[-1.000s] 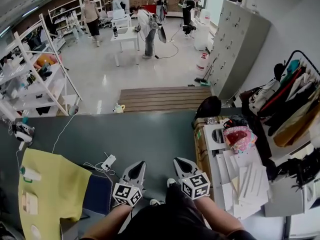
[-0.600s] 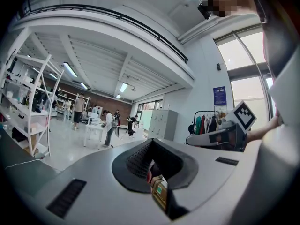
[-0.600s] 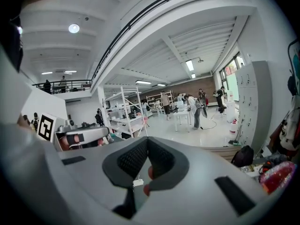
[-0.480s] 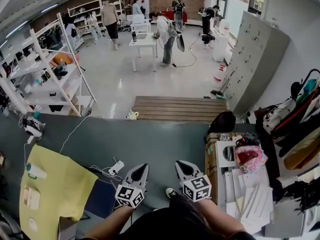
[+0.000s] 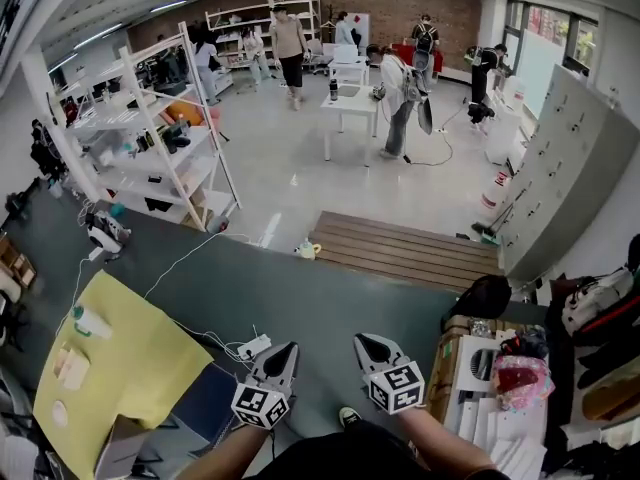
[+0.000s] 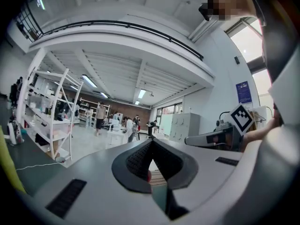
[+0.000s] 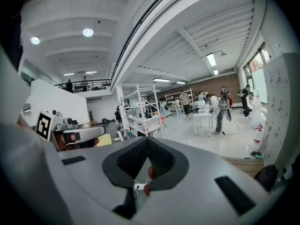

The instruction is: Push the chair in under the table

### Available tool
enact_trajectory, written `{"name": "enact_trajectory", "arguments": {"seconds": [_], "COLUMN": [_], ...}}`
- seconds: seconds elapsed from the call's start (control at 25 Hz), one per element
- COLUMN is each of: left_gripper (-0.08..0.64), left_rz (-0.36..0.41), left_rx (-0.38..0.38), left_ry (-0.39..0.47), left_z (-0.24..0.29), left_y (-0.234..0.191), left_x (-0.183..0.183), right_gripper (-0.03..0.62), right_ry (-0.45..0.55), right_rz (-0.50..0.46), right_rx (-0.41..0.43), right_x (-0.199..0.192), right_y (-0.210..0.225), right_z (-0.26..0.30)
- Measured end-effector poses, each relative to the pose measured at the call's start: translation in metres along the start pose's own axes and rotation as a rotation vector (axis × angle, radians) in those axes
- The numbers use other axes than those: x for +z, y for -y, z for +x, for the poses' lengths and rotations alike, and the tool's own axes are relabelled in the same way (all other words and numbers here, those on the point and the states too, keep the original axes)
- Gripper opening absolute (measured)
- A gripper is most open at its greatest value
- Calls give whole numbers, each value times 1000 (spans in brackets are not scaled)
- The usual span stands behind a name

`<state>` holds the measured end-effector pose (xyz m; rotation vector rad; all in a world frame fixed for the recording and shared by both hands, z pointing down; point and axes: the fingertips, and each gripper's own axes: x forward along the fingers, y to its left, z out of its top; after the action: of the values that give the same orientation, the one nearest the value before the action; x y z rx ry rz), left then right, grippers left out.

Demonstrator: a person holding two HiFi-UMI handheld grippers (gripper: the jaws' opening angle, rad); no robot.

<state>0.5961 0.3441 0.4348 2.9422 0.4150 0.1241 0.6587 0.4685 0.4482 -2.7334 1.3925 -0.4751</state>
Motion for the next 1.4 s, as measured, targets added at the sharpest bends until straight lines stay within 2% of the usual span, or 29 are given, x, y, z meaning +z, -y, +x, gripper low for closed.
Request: {"name": "enact_trajectory", "arguments": {"seconds": [0.28,0.6,1.04,1.24,1.4], "left_gripper": [8,8,8,8,8], "left_rz": [-15,-46,-82,-91,-86], "left_rx": [222,526,903,1052,1140], "left_ry": [29,64,143,163,178], "left_z": [-19,-88,-191,-250,-280], "left_y": [-29,-57,-52,-37,-26], "left_x": [0,-8,-25,-35,-34], "right_gripper": [14,14,14,14,14], "right_ry": [-42,-97,-170,-191,-207], "right_rz": [-55,-111,-165,-185,-205], "right_rx": [222,490,857,993,1077], "right_x": [5,3,-25,-37,-42], "right_y": [-16,-78,-184,-242,-276], "right_z": [53,97,117,108,98]}}
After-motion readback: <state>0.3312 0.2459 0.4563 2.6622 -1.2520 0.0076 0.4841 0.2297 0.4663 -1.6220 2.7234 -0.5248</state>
